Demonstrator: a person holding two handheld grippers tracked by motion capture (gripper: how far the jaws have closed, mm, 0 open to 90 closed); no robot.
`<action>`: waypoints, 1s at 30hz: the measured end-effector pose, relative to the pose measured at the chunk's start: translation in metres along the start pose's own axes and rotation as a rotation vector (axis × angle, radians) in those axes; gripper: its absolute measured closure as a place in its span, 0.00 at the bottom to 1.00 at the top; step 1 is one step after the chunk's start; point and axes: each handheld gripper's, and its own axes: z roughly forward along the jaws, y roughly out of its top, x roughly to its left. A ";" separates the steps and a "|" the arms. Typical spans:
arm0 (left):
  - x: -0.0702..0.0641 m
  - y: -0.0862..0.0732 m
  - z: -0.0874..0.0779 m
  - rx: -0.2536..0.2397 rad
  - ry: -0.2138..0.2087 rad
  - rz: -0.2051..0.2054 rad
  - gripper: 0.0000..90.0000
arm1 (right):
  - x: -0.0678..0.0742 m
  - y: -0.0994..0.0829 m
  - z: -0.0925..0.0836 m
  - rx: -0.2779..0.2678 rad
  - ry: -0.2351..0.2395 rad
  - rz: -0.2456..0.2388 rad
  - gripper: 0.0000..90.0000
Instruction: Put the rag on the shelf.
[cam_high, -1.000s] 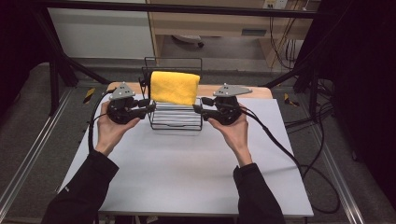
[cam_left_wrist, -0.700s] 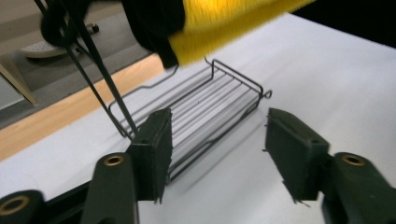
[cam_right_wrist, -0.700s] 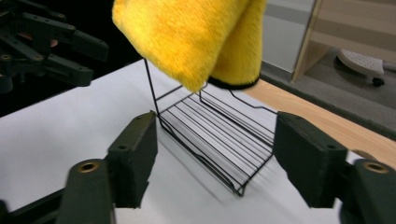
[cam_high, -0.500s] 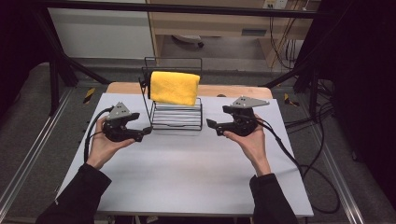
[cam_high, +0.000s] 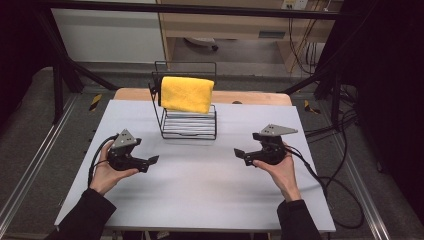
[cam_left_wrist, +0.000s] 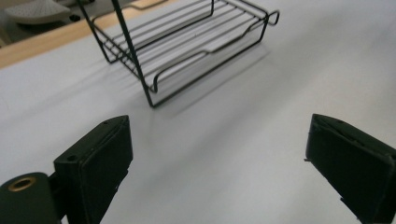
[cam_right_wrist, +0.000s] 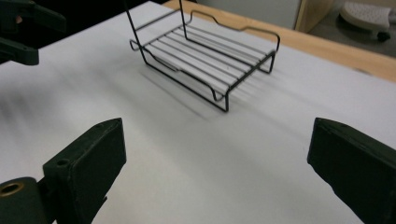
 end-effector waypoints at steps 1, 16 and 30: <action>0.000 -0.004 0.001 0.004 -0.002 -0.004 0.08 | -0.002 -0.006 0.000 0.006 -0.004 0.010 0.05; 0.007 -0.049 -0.001 0.047 -0.033 -0.027 0.09 | -0.029 -0.075 -0.020 0.037 -0.035 0.099 0.03; 0.007 -0.065 -0.005 0.046 -0.016 -0.044 0.09 | -0.033 -0.099 -0.032 0.062 -0.052 0.116 0.01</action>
